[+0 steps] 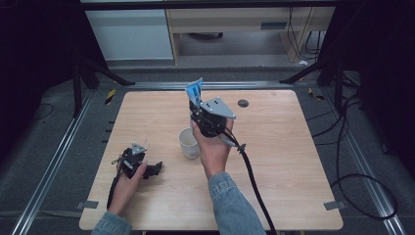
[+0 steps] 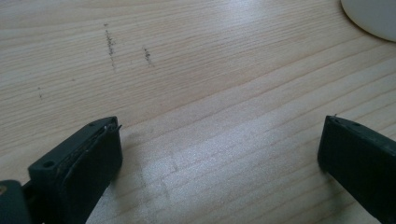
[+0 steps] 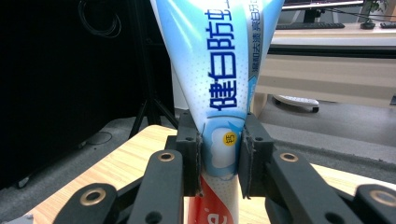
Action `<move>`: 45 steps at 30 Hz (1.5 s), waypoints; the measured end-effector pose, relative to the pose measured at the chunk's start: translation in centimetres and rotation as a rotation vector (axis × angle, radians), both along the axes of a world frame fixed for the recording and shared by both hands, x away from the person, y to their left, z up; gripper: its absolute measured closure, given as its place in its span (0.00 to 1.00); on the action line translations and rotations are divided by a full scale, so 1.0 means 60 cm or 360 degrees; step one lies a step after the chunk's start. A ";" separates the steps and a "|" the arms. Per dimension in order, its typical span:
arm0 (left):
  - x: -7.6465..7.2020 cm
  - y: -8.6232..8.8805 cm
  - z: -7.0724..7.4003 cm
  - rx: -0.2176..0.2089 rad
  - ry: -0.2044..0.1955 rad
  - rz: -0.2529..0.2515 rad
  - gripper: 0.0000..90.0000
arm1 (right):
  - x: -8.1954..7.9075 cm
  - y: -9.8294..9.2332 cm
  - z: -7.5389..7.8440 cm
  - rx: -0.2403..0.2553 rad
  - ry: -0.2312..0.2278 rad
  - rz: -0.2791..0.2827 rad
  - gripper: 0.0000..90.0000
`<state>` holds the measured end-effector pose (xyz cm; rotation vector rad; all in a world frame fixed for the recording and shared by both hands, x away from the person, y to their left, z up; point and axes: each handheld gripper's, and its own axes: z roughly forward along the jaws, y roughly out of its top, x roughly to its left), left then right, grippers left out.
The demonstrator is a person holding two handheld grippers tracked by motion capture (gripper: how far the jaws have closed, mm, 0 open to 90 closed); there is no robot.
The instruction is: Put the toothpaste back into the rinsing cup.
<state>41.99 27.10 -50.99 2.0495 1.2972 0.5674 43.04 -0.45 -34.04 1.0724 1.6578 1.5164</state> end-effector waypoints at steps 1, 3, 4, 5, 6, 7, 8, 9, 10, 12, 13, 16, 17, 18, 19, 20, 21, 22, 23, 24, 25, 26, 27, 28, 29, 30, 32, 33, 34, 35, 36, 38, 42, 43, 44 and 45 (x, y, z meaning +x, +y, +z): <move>0.000 0.000 0.000 0.0000 0.0000 -0.0001 0.00 | -0.002 0.004 -0.004 -0.0001 -0.0009 -0.0005 0.81; 0.000 0.000 0.000 0.0000 0.0000 -0.0001 0.00 | -0.003 0.007 -0.008 -0.0003 -0.0012 -0.0010 0.81; 0.000 0.000 0.000 -0.0001 0.0000 -0.0001 0.00 | -0.004 0.009 -0.010 0.0001 -0.0012 -0.0014 0.81; 0.000 0.000 0.000 0.0000 0.0000 -0.0001 0.00 | -0.004 0.011 -0.012 0.0000 -0.0014 -0.0019 0.81; 0.000 0.000 0.000 0.0000 0.0000 -0.0001 0.00 | -0.004 0.011 -0.012 0.0000 -0.0014 -0.0019 0.81; 0.000 0.000 0.000 0.0000 0.0000 -0.0001 0.00 | -0.004 0.013 -0.016 -0.0005 -0.0019 -0.0020 0.81; 0.000 0.000 0.000 0.0000 0.0001 -0.0001 0.00 | -0.005 0.015 -0.018 -0.0002 -0.0022 -0.0019 0.81; 0.000 0.000 0.000 0.0000 0.0001 -0.0002 0.00 | -0.005 0.017 -0.019 -0.0009 -0.0025 -0.0020 0.81; 0.000 0.000 0.000 0.0000 0.0001 -0.0001 0.00 | -0.005 0.019 -0.020 -0.0010 -0.0027 -0.0017 0.81; 0.000 0.000 0.000 0.0000 0.0000 -0.0001 0.00 | -0.006 0.020 -0.022 -0.0006 -0.0029 -0.0016 0.81; 0.000 0.000 0.000 0.0000 0.0000 -0.0002 0.00 | -0.007 0.022 -0.026 -0.0002 -0.0033 -0.0015 0.81; 0.000 0.000 0.000 0.0000 0.0000 -0.0001 0.00 | -0.008 0.026 -0.032 -0.0010 -0.0039 -0.0023 0.81; 0.000 0.000 0.000 0.0000 0.0000 -0.0002 0.00 | -0.008 0.027 -0.034 -0.0010 -0.0035 -0.0025 0.81; 0.000 0.000 0.000 0.0000 0.0000 -0.0002 0.00 | -0.008 0.027 -0.034 -0.0010 -0.0035 -0.0025 0.81; 0.000 0.000 0.000 0.0000 0.0000 -0.0002 0.00 | -0.008 0.028 -0.038 -0.0015 -0.0040 -0.0029 0.81; 0.000 0.000 0.000 0.0000 0.0000 -0.0002 0.00 | -0.008 0.028 -0.038 -0.0015 -0.0040 -0.0029 0.81; 0.000 0.000 0.000 0.0001 0.0000 -0.0002 0.00 | -0.009 0.029 -0.042 -0.0020 -0.0044 -0.0032 0.81; 0.000 0.000 0.000 0.0001 0.0000 -0.0002 0.00 | -0.009 0.029 -0.042 -0.0020 -0.0044 -0.0032 0.81; 0.000 0.000 0.000 0.0001 0.0000 -0.0003 0.00 | -0.008 0.030 -0.046 -0.0019 -0.0044 -0.0035 0.81; 0.000 0.000 0.000 0.0001 0.0000 -0.0003 0.00 | -0.008 0.030 -0.046 -0.0019 -0.0044 -0.0035 0.81; 0.000 0.000 0.000 0.0000 0.0000 -0.0002 0.00 | -0.008 0.032 -0.048 -0.0013 -0.0043 -0.0030 0.81; 0.000 0.000 0.000 0.0000 0.0000 -0.0002 0.00 | -0.008 0.033 -0.050 -0.0018 -0.0046 -0.0029 0.81; 0.000 0.000 0.000 0.0000 0.0001 -0.0002 0.00 | -0.008 0.034 -0.051 -0.0019 -0.0045 -0.0028 0.81; 0.000 0.000 0.000 0.0000 0.0000 -0.0002 0.00 | -0.008 0.035 -0.053 -0.0022 -0.0043 -0.0028 0.81; 0.000 0.000 0.000 0.0001 0.0000 -0.0002 0.00 | -0.008 0.036 -0.054 -0.0025 -0.0045 -0.0031 0.81; 0.000 0.000 0.000 0.0000 0.0001 -0.0002 0.00 | -0.007 0.037 -0.056 -0.0029 -0.0048 -0.0033 0.81; 0.000 0.000 0.000 0.0000 0.0000 -0.0003 0.00 | -0.007 0.037 -0.060 -0.0034 -0.0047 -0.0032 0.81; 0.000 0.000 0.000 0.0000 0.0000 -0.0002 0.00 | -0.007 0.038 -0.062 -0.0033 -0.0043 -0.0034 0.81; 0.000 0.000 0.000 0.0000 0.0000 -0.0002 0.00 | -0.007 0.038 -0.064 -0.0037 -0.0044 -0.0035 0.81; 0.000 0.000 0.000 0.0000 0.0000 -0.0002 0.00 | -0.006 0.038 -0.066 -0.0039 -0.0045 -0.0034 0.81; 0.000 0.000 0.000 0.0001 0.0000 -0.0003 0.00 | -0.006 0.038 -0.069 -0.0044 -0.0046 -0.0035 0.81; 0.000 0.000 0.000 0.0000 0.0000 -0.0003 0.00 | -0.007 0.039 -0.071 -0.0045 -0.0046 -0.0035 0.81; 0.000 0.000 0.000 -0.0003 0.0001 -0.0001 0.00 | -0.008 0.038 -0.081 -0.0046 -0.0040 -0.0036 0.81; 0.000 0.000 0.000 -0.0003 0.0001 -0.0001 0.00 | -0.008 0.038 -0.081 -0.0046 -0.0040 -0.0036 0.81; 0.000 0.000 0.000 -0.0002 0.0001 -0.0001 0.00 | -0.008 0.038 -0.082 -0.0041 -0.0036 -0.0032 0.81; 0.000 0.000 0.000 -0.0002 0.0001 -0.0001 0.00 | -0.008 0.039 -0.084 -0.0040 -0.0040 -0.0032 0.81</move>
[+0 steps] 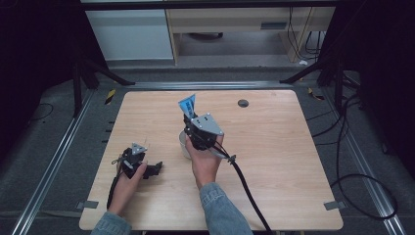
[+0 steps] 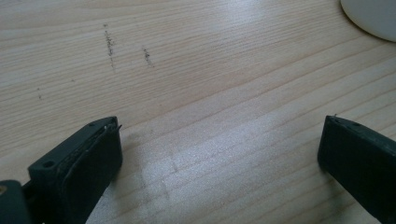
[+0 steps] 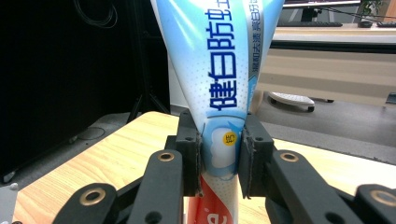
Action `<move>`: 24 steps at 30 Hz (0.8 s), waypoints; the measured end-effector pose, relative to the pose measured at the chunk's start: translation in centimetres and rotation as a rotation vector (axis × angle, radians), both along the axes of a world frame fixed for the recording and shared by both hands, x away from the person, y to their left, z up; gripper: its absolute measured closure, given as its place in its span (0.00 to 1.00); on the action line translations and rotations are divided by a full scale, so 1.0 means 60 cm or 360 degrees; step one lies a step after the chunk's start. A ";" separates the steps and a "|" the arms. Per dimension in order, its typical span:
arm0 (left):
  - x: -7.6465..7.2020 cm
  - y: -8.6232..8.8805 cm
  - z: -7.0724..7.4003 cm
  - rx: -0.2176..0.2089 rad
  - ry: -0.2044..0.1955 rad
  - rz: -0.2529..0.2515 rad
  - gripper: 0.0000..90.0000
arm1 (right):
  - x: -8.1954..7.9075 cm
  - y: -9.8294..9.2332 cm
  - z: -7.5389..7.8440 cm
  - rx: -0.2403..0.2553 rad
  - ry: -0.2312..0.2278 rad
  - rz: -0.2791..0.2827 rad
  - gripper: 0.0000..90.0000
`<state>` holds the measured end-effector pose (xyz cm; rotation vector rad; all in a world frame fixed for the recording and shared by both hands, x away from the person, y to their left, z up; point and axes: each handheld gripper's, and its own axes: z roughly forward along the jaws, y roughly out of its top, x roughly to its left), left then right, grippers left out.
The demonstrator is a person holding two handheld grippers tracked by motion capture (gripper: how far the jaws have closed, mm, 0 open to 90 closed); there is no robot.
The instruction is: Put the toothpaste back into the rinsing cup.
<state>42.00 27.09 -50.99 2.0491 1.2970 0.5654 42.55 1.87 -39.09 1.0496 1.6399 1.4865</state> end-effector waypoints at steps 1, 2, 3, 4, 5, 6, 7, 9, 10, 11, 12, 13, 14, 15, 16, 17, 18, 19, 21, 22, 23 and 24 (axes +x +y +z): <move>0.000 0.000 0.000 0.0000 0.0000 0.0000 0.00 | 0.000 0.000 0.000 0.0000 0.0000 0.0000 0.81; 0.000 0.000 0.000 0.0000 0.0000 0.0000 0.00 | 0.000 0.000 -0.001 0.0001 -0.0002 0.0000 0.81; 0.000 0.000 0.000 0.0000 0.0000 0.0000 0.00 | 0.001 0.000 -0.003 0.0002 0.0000 0.0003 0.81; 0.000 0.000 0.000 0.0000 0.0000 0.0000 0.00 | 0.002 0.001 -0.006 0.0003 0.0006 -0.0002 0.81; 0.000 0.000 0.000 0.0000 0.0000 0.0000 0.00 | 0.002 0.001 -0.006 0.0003 0.0006 -0.0002 0.81; 0.000 0.000 0.000 0.0000 0.0000 0.0000 0.00 | 0.002 0.001 -0.007 0.0005 0.0009 -0.0003 0.81; 0.000 0.000 0.000 0.0000 0.0000 0.0000 0.00 | 0.002 0.001 -0.010 0.0006 0.0011 -0.0002 0.81; 0.000 0.000 0.000 0.0000 0.0001 -0.0001 0.00 | 0.003 0.001 -0.017 0.0006 0.0020 -0.0004 0.81; 0.000 0.000 0.000 0.0002 0.0001 -0.0002 0.00 | 0.004 0.001 -0.019 0.0008 0.0029 -0.0007 0.81; 0.000 0.000 0.000 0.0002 0.0002 -0.0003 0.00 | 0.004 0.001 -0.019 0.0008 0.0029 -0.0007 0.81; 0.000 0.000 0.000 0.0002 0.0002 -0.0003 0.00 | 0.004 0.001 -0.023 0.0013 0.0047 -0.0012 0.81; 0.000 0.000 0.000 0.0003 0.0002 -0.0003 0.00 | 0.005 0.001 -0.025 0.0014 0.0051 -0.0012 0.81; 0.000 0.000 0.000 0.0002 0.0002 -0.0003 0.00 | 0.006 0.001 -0.027 0.0011 0.0053 -0.0013 0.81; 0.000 0.000 0.000 0.0002 0.0002 -0.0003 0.00 | 0.006 0.001 -0.027 0.0011 0.0053 -0.0013 0.81; 0.000 0.000 0.000 0.0002 0.0002 -0.0002 0.00 | 0.007 0.001 -0.031 0.0006 0.0057 -0.0017 0.81; 0.000 0.000 0.000 0.0002 0.0002 -0.0002 0.00 | 0.007 0.000 -0.031 0.0011 0.0064 -0.0018 0.81; 0.000 0.000 0.000 0.0002 0.0002 -0.0002 0.00 | 0.007 0.000 -0.033 0.0008 0.0067 -0.0020 0.81; 0.000 0.000 0.000 0.0002 0.0002 -0.0002 0.00 | 0.008 0.000 -0.034 0.0007 0.0070 -0.0023 0.81; 0.000 0.000 0.000 0.0002 0.0002 -0.0002 0.00 | 0.008 -0.001 -0.036 0.0010 0.0070 -0.0023 0.81; 0.000 0.000 0.000 0.0002 0.0002 -0.0002 0.00 | 0.009 -0.002 -0.039 0.0018 0.0078 -0.0025 0.81; 0.000 0.000 0.000 0.0002 0.0002 -0.0002 0.00 | 0.009 -0.002 -0.039 0.0018 0.0078 -0.0025 0.81; 0.000 0.000 0.000 0.0002 0.0002 -0.0002 0.00 | 0.010 -0.002 -0.042 0.0021 0.0083 -0.0029 0.81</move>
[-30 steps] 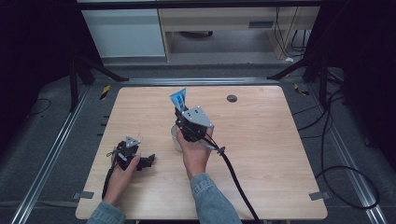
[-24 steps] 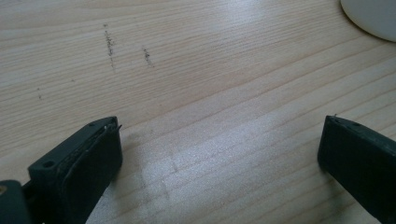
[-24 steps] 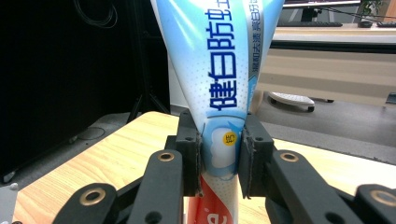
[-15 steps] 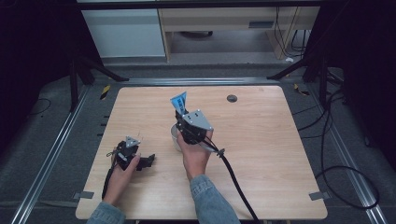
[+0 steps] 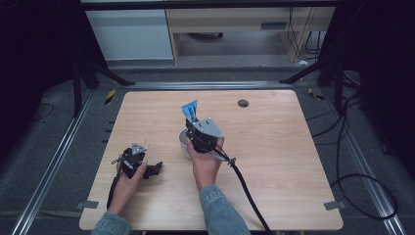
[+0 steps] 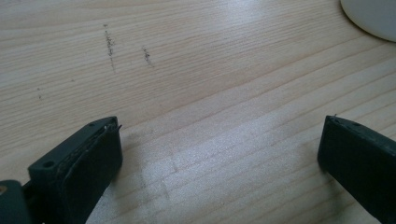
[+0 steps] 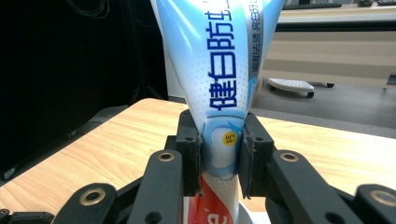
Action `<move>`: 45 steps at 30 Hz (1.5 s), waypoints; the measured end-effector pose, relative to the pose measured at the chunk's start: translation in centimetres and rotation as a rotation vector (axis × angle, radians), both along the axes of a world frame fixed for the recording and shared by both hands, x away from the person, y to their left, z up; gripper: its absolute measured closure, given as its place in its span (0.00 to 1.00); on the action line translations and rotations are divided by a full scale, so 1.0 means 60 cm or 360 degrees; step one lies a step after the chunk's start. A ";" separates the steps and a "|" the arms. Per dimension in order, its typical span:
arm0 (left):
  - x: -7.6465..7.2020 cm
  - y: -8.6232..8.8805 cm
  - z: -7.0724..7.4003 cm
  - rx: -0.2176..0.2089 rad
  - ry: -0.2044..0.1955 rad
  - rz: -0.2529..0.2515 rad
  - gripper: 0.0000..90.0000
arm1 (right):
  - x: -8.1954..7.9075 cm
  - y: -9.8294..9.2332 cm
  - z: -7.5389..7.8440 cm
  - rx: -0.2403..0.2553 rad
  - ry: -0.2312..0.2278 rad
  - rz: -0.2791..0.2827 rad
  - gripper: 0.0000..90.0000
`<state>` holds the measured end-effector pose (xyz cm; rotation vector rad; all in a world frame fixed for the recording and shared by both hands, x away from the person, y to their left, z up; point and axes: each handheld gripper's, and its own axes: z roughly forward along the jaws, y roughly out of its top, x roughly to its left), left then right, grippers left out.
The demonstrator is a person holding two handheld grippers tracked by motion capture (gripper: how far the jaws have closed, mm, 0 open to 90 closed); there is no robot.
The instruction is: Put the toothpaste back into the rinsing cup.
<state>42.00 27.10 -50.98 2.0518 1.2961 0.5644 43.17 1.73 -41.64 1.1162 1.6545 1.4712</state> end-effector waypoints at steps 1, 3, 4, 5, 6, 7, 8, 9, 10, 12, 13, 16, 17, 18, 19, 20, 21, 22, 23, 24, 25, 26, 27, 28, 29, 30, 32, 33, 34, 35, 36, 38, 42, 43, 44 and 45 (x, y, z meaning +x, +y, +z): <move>0.000 0.000 0.000 0.0000 0.0000 0.0000 0.00 | 0.001 0.000 -0.002 0.0000 0.0003 -0.0002 0.81; 0.000 0.000 0.000 0.0000 0.0000 0.0000 0.00 | 0.002 0.000 -0.008 0.0005 0.0018 -0.0003 0.81; 0.000 0.000 0.000 0.0000 0.0000 0.0000 0.00 | 0.003 0.001 -0.010 0.0000 0.0023 -0.0005 0.81; 0.000 0.000 0.000 0.0000 0.0000 0.0000 0.00 | 0.003 0.001 -0.013 -0.0002 0.0027 -0.0005 0.81; 0.000 0.000 0.000 0.0000 0.0000 0.0000 0.00 | 0.003 0.002 -0.015 0.0000 0.0035 -0.0004 0.81; 0.000 0.000 0.000 0.0000 0.0000 0.0000 0.00 | 0.004 0.002 -0.018 0.0001 0.0039 -0.0006 0.81; 0.000 0.000 0.000 0.0000 0.0000 0.0001 0.00 | 0.004 0.002 -0.021 -0.0003 0.0042 -0.0007 0.81; 0.000 0.000 0.000 0.0000 0.0000 0.0001 0.00 | 0.004 0.002 -0.023 0.0007 0.0055 -0.0009 0.81; 0.000 0.000 0.000 0.0000 0.0000 0.0000 0.00 | 0.005 0.001 -0.025 0.0009 0.0057 -0.0010 0.81; 0.000 0.000 0.000 0.0000 0.0000 0.0000 0.00 | 0.006 0.001 -0.029 0.0015 0.0077 -0.0009 0.81; 0.000 0.000 0.000 0.0000 0.0000 0.0000 0.00 | 0.006 0.001 -0.031 0.0015 0.0076 -0.0008 0.81; 0.000 0.000 0.000 0.0000 0.0000 0.0000 0.00 | 0.007 0.003 -0.035 0.0020 0.0083 -0.0003 0.81; 0.000 0.000 0.000 0.0000 0.0000 0.0000 0.00 | 0.007 0.003 -0.035 0.0020 0.0083 -0.0003 0.81; 0.000 0.000 0.000 0.0000 0.0000 0.0000 0.00 | 0.007 0.003 -0.038 0.0034 0.0100 -0.0004 0.81; 0.000 0.000 0.000 0.0000 0.0000 0.0000 0.00 | 0.007 0.003 -0.038 0.0034 0.0100 -0.0004 0.81; 0.000 0.000 0.000 0.0000 0.0000 0.0000 0.00 | 0.008 0.003 -0.040 0.0038 0.0106 -0.0006 0.81; 0.000 0.000 0.000 0.0000 0.0000 0.0000 0.00 | 0.008 0.002 -0.041 0.0037 0.0111 -0.0006 0.81; 0.000 0.000 0.000 0.0000 0.0000 0.0000 0.00 | 0.008 0.002 -0.042 0.0037 0.0111 -0.0009 0.81; 0.000 0.000 0.000 0.0000 0.0000 0.0000 0.00 | 0.008 0.001 -0.043 0.0039 0.0114 -0.0009 0.81; 0.000 0.000 0.000 0.0000 0.0000 0.0000 0.00 | 0.008 0.001 -0.044 0.0043 0.0120 -0.0011 0.81; 0.000 0.000 0.000 0.0000 0.0000 0.0001 0.00 | 0.008 0.001 -0.044 0.0043 0.0121 -0.0010 0.81; 0.000 0.000 0.000 0.0000 0.0000 0.0000 0.00 | 0.008 0.001 -0.045 0.0054 0.0129 -0.0007 0.81; 0.000 0.000 0.000 0.0000 0.0000 0.0000 0.00 | 0.008 0.001 -0.045 0.0054 0.0129 -0.0007 0.81; 0.000 0.000 0.000 0.0000 0.0000 0.0001 0.00 | 0.009 0.002 -0.046 0.0062 0.0135 -0.0002 0.81; 0.000 0.000 0.000 0.0000 0.0000 0.0001 0.00 | 0.009 0.002 -0.046 0.0062 0.0135 -0.0002 0.81; 0.000 0.000 0.000 0.0000 0.0000 0.0001 0.00 | 0.009 0.002 -0.047 0.0066 0.0140 0.0002 0.81; 0.000 0.000 0.000 0.0000 0.0000 0.0000 0.00 | 0.009 0.003 -0.047 0.0076 0.0148 0.0009 0.81; 0.000 0.000 0.000 0.0000 0.0000 0.0000 0.00 | 0.009 0.003 -0.047 0.0076 0.0148 0.0009 0.81; 0.000 0.000 0.000 0.0000 0.0000 0.0001 0.00 | 0.009 0.003 -0.048 0.0082 0.0153 0.0010 0.81; 0.000 0.000 0.000 0.0000 0.0000 0.0000 0.00 | 0.010 0.003 -0.048 0.0088 0.0158 0.0012 0.81; 0.000 0.000 0.000 0.0000 0.0000 0.0001 0.00 | 0.010 0.003 -0.048 0.0101 0.0164 0.0018 0.81; 0.000 0.000 0.000 0.0000 0.0000 0.0001 0.00 | 0.011 0.002 -0.049 0.0114 0.0170 0.0021 0.81; 0.000 0.000 0.000 0.0000 0.0000 0.0001 0.00 | 0.013 0.001 -0.049 0.0130 0.0182 0.0029 0.81; 0.000 0.000 0.000 0.0000 0.0000 0.0001 0.00 | 0.014 -0.001 -0.049 0.0137 0.0185 0.0028 0.81; 0.000 0.000 0.000 0.0000 0.0000 0.0000 0.00 | 0.015 -0.003 -0.049 0.0148 0.0193 0.0026 0.81; 0.000 0.000 0.000 0.0000 0.0000 0.0000 0.00 | 0.015 -0.003 -0.049 0.0148 0.0193 0.0026 0.81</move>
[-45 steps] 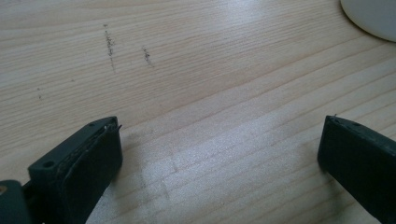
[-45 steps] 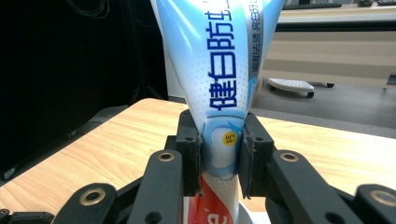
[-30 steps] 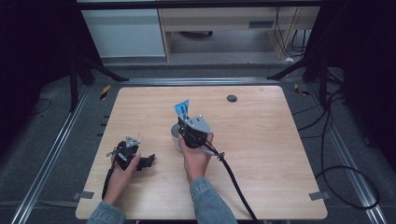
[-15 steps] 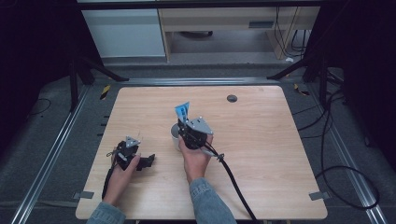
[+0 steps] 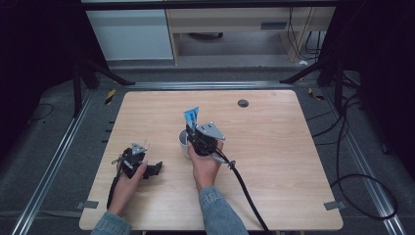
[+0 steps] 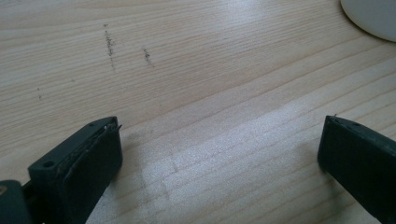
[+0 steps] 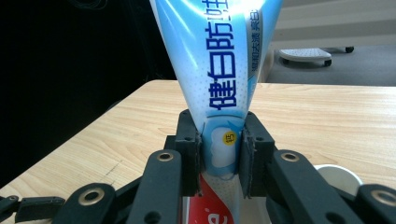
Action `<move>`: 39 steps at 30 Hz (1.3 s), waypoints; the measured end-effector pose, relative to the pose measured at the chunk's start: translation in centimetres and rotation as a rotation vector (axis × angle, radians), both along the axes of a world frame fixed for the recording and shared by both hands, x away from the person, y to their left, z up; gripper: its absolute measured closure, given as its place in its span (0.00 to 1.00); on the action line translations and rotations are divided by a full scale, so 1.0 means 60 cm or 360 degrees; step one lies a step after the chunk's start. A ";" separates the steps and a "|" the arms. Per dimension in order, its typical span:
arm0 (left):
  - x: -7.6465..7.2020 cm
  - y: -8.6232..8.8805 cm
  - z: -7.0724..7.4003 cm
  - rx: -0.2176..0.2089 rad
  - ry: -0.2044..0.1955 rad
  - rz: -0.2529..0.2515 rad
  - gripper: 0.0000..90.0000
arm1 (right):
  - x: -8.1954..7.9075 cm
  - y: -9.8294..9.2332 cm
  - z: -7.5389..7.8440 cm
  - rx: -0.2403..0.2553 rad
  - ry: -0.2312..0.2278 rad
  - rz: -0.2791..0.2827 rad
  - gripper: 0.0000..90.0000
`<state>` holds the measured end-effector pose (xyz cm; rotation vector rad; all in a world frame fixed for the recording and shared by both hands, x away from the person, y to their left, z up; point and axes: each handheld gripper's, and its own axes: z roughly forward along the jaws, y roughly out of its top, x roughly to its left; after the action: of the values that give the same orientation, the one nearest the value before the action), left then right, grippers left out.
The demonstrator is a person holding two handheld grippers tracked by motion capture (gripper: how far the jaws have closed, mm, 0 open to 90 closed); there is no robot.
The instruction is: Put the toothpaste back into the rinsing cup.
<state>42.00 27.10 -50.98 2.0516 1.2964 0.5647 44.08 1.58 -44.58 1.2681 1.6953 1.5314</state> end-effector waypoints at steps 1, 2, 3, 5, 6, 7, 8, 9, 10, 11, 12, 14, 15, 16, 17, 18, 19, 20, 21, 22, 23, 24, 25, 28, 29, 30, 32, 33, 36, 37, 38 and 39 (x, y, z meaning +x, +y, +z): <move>0.000 0.000 0.000 0.0000 0.0000 0.0000 0.00 | 0.003 -0.003 0.000 0.0013 0.0009 0.0003 0.80; 0.000 0.000 0.000 0.0000 -0.0001 -0.0001 0.00 | 0.004 -0.005 0.000 0.0019 0.0019 0.0011 0.80; 0.000 0.000 0.000 0.0000 -0.0001 -0.0001 0.00 | 0.005 -0.006 0.001 0.0020 0.0027 0.0014 0.80; 0.000 0.000 0.000 0.0000 -0.0001 -0.0002 0.00 | 0.006 -0.006 0.001 0.0032 0.0037 0.0017 0.80; 0.000 0.000 0.000 0.0000 -0.0001 -0.0002 0.00 | 0.008 -0.009 0.001 0.0033 0.0042 0.0019 0.80; 0.000 0.000 0.000 0.0000 -0.0001 -0.0002 0.00 | 0.008 -0.010 0.001 0.0035 0.0043 0.0019 0.80; 0.000 0.000 0.000 0.0000 -0.0001 -0.0002 0.00 | 0.008 -0.010 0.001 0.0040 0.0048 0.0020 0.80; 0.000 0.000 0.000 0.0001 -0.0001 -0.0003 0.00 | 0.008 -0.011 0.001 0.0040 0.0051 0.0018 0.80; 0.000 0.000 0.000 0.0001 -0.0001 -0.0003 0.00 | 0.008 -0.011 0.001 0.0040 0.0051 0.0018 0.80; 0.000 0.000 0.000 0.0001 -0.0001 -0.0003 0.00 | 0.009 -0.012 0.001 0.0049 0.0060 0.0021 0.79; 0.000 0.000 0.000 0.0001 -0.0001 -0.0003 0.00 | 0.010 -0.013 0.001 0.0048 0.0058 0.0018 0.79; 0.000 0.000 0.000 0.0001 -0.0001 -0.0003 0.00 | 0.011 -0.015 0.001 0.0057 0.0067 0.0016 0.79; 0.000 0.000 0.000 0.0001 -0.0001 -0.0003 0.00 | 0.011 -0.015 0.001 0.0057 0.0067 0.0016 0.79; 0.000 0.000 0.000 0.0001 -0.0001 -0.0003 0.00 | 0.012 -0.016 0.001 0.0066 0.0072 0.0016 0.79; 0.000 0.000 0.000 0.0000 -0.0001 -0.0003 0.00 | 0.012 -0.016 0.001 0.0071 0.0073 0.0019 0.79; 0.000 0.000 0.000 0.0000 -0.0001 -0.0003 0.00 | 0.012 -0.016 0.001 0.0071 0.0073 0.0019 0.79; 0.000 0.000 0.000 0.0000 -0.0001 -0.0003 0.00 | 0.012 -0.017 0.001 0.0068 0.0076 0.0018 0.79; 0.000 0.000 0.000 0.0000 -0.0001 -0.0003 0.00 | 0.012 -0.017 0.001 0.0068 0.0076 0.0018 0.79; 0.000 0.000 0.000 0.0000 -0.0001 -0.0003 0.00 | 0.012 -0.018 0.001 0.0066 0.0075 0.0018 0.78; 0.000 0.000 0.000 0.0000 -0.0001 -0.0003 0.00 | 0.012 -0.018 0.001 0.0066 0.0075 0.0018 0.78; 0.000 0.000 0.000 0.0000 -0.0001 -0.0003 0.00 | 0.012 -0.018 0.001 0.0068 0.0078 0.0017 0.78; 0.000 0.000 0.000 0.0000 -0.0001 -0.0003 0.00 | 0.012 -0.019 0.001 0.0065 0.0073 0.0020 0.78; 0.000 0.000 0.000 0.0000 -0.0001 -0.0003 0.00 | 0.012 -0.019 0.001 0.0062 0.0072 0.0019 0.77; 0.000 0.000 0.000 0.0001 -0.0001 -0.0004 0.00 | 0.012 -0.019 0.001 0.0053 0.0070 0.0016 0.76; 0.000 0.000 0.000 0.0001 -0.0001 -0.0004 0.00 | 0.011 -0.020 0.002 0.0045 0.0070 0.0014 0.76; 0.000 0.000 0.000 0.0001 -0.0001 -0.0004 0.00 | 0.011 -0.020 0.002 0.0033 0.0065 0.0012 0.75; 0.000 0.000 0.000 0.0001 -0.0001 -0.0004 0.00 | 0.011 -0.019 0.002 0.0013 0.0057 0.0007 0.74; 0.000 0.000 0.000 0.0001 -0.0001 -0.0004 0.00 | 0.011 -0.019 0.002 0.0013 0.0057 0.0007 0.74; 0.000 0.000 0.000 0.0000 -0.0001 -0.0004 0.00 | 0.010 -0.019 0.003 -0.0016 0.0052 0.0000 0.72; 0.000 0.000 0.000 0.0001 -0.0001 -0.0004 0.00 | 0.009 -0.019 0.003 -0.0026 0.0050 -0.0003 0.72; 0.000 0.000 0.000 0.0000 -0.0001 -0.0004 0.00 | 0.009 -0.018 0.003 -0.0035 0.0044 -0.0002 0.71; 0.000 0.000 0.000 0.0000 -0.0001 -0.0004 0.00 | 0.009 -0.018 0.003 -0.0052 0.0037 -0.0005 0.70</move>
<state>42.02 27.09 -50.98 2.0526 1.2935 0.5642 44.62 0.49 -44.38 1.2761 1.7254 1.4867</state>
